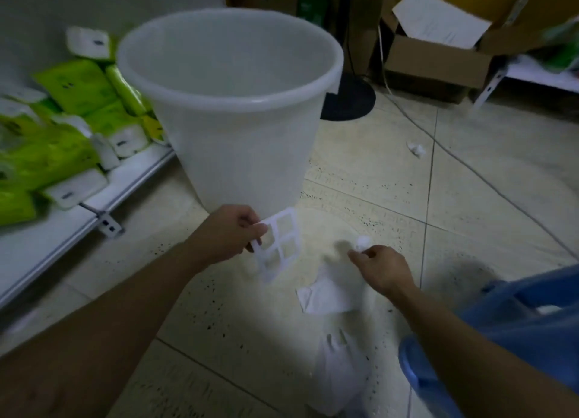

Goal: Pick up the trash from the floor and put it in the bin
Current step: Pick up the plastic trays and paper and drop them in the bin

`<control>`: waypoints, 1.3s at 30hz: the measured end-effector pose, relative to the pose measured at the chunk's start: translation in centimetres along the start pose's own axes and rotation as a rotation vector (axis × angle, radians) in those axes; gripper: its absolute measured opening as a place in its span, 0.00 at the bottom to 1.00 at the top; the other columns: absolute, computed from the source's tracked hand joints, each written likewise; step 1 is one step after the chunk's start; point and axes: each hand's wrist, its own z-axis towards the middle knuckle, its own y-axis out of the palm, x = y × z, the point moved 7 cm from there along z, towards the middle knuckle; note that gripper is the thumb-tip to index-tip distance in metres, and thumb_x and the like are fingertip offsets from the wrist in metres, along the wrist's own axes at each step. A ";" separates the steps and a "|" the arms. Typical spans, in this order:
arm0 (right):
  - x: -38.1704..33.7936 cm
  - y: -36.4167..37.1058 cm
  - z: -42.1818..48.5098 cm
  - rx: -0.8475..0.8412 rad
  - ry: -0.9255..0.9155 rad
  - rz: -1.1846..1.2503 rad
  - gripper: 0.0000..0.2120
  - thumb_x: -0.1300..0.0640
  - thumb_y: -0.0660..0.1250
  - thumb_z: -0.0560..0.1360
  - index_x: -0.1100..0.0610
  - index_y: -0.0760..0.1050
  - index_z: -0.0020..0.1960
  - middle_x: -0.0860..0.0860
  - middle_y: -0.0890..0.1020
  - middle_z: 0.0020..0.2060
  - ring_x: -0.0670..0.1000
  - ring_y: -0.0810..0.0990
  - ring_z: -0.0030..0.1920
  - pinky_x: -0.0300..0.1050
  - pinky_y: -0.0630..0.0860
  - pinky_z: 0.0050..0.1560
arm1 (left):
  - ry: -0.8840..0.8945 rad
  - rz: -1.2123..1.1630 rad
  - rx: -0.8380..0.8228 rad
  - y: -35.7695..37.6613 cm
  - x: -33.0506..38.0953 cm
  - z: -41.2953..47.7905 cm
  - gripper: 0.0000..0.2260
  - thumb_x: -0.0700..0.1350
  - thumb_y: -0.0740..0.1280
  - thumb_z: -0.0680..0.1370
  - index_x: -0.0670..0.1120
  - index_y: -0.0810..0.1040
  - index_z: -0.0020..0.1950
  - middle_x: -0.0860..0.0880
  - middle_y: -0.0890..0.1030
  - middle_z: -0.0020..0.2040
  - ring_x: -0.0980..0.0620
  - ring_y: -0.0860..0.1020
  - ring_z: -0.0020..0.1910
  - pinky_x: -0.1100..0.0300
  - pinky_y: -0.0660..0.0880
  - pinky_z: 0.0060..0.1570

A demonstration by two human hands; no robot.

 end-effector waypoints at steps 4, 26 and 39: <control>-6.4 -5.4 -0.2 0.215 -0.221 -0.006 0.12 0.53 0.62 0.77 0.56 0.81 0.54 0.53 0.85 0.46 0.52 0.81 0.41 0.43 0.75 0.40 | 0.119 0.122 0.057 -2.8 6.4 1.0 0.06 0.48 0.68 0.76 0.48 0.78 0.41 0.51 0.81 0.26 0.56 0.81 0.27 0.64 0.74 0.29; -31.9 -16.4 -1.1 0.021 -0.640 -0.188 0.27 0.48 0.68 0.74 0.45 0.66 0.71 0.50 0.67 0.72 0.54 0.72 0.65 0.53 0.70 0.64 | -0.027 -0.356 0.518 -18.7 12.0 3.4 0.20 0.43 0.70 0.74 0.40 0.72 0.64 0.42 0.78 0.55 0.45 0.81 0.46 0.52 0.82 0.43; -10.1 -6.2 0.0 -0.190 -0.355 -0.304 0.33 0.43 0.68 0.73 0.50 0.62 0.74 0.59 0.67 0.70 0.59 0.71 0.67 0.49 0.67 0.64 | 0.632 0.651 0.108 2.1 7.7 -3.7 0.12 0.53 0.67 0.73 0.47 0.76 0.51 0.47 0.77 0.50 0.46 0.72 0.50 0.54 0.73 0.44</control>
